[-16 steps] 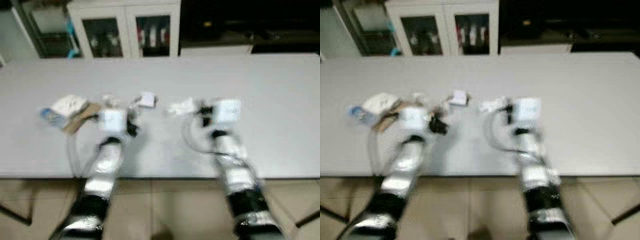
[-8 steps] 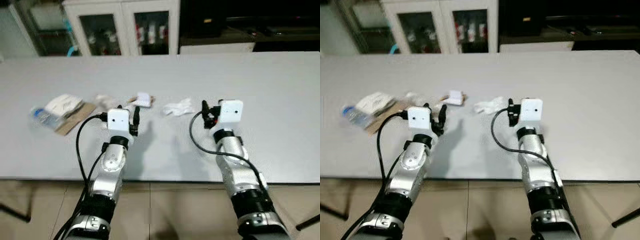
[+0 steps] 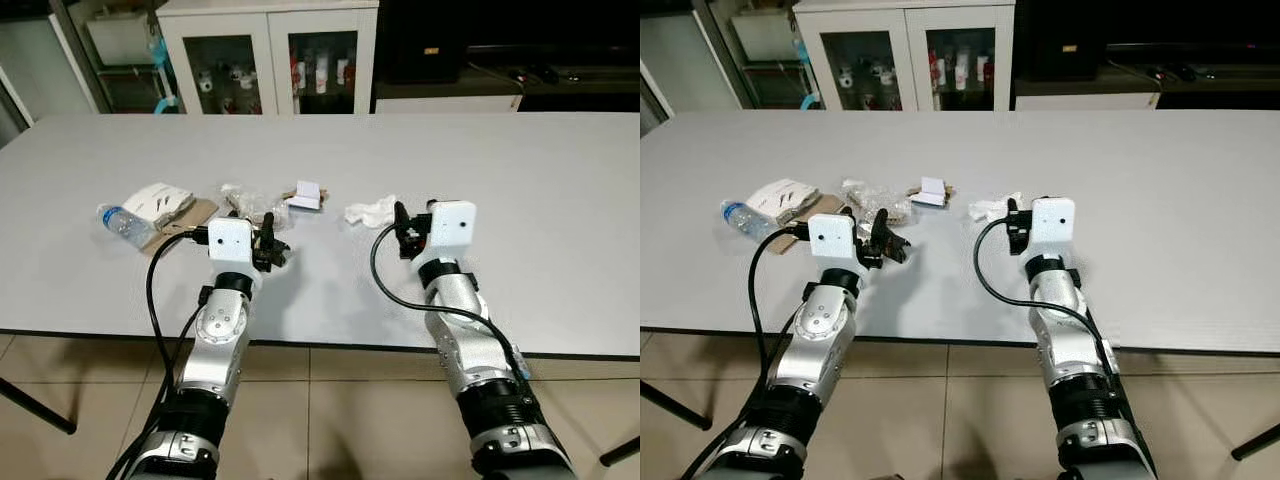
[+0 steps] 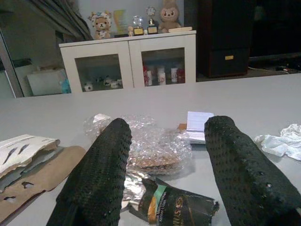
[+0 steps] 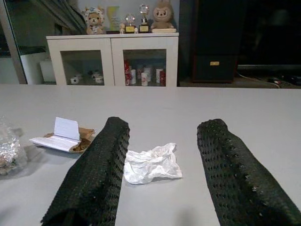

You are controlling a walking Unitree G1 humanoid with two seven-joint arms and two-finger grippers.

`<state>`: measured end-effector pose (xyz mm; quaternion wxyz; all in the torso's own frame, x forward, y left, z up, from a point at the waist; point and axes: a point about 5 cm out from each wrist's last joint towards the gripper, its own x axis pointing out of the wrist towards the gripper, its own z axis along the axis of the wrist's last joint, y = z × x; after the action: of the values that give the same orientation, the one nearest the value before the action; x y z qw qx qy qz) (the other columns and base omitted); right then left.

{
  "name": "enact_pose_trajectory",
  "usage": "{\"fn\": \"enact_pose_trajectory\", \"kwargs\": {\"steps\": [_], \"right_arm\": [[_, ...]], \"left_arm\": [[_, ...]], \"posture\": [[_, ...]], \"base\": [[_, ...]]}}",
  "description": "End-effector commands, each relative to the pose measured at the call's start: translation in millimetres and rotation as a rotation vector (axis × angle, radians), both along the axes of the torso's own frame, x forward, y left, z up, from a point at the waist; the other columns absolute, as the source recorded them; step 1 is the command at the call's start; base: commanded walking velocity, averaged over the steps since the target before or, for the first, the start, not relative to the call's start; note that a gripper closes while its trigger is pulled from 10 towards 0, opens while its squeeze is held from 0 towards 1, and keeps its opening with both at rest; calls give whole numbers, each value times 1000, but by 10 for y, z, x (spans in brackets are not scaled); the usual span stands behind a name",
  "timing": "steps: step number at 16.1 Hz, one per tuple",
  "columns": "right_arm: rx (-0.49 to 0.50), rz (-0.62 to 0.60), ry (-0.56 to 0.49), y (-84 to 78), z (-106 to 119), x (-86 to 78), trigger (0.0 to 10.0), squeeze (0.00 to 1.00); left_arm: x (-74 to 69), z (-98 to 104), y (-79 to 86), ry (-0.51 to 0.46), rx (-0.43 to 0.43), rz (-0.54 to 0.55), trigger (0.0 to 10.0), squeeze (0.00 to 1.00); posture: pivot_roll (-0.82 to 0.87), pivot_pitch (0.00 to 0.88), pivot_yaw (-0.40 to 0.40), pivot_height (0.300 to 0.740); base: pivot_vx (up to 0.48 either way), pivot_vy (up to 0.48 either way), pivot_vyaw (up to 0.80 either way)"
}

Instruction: Picking trash to rubbish bin

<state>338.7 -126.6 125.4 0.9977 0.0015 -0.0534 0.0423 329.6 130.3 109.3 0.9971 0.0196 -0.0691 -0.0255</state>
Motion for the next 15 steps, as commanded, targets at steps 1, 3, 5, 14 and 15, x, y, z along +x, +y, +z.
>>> {"fn": "enact_pose_trajectory", "kwargs": {"steps": [1,3,5,14,15], "right_arm": [[3,7,-3,26,29,11,10000,0],[2,6,-1,25,26,10,10000,0],[3,6,-1,25,25,9,10000,0],[4,5,0,23,26,6,10000,0],[5,8,1,27,26,6,10000,0]], "left_arm": [[11,14,43,6,1,9,10000,0],[12,5,45,11,4,10,10000,0],[11,2,48,14,4,12,10000,0],[6,-11,46,21,26,15,10000,0],[6,-14,46,23,23,16,10000,0]], "posture": [[13,2,67,740],[14,2,66,740],[15,4,66,740],[13,6,68,740],[13,7,68,740]], "base": [[0,368,0],[0,431,0],[0,467,0],[0,191,0],[0,0,0]]}}
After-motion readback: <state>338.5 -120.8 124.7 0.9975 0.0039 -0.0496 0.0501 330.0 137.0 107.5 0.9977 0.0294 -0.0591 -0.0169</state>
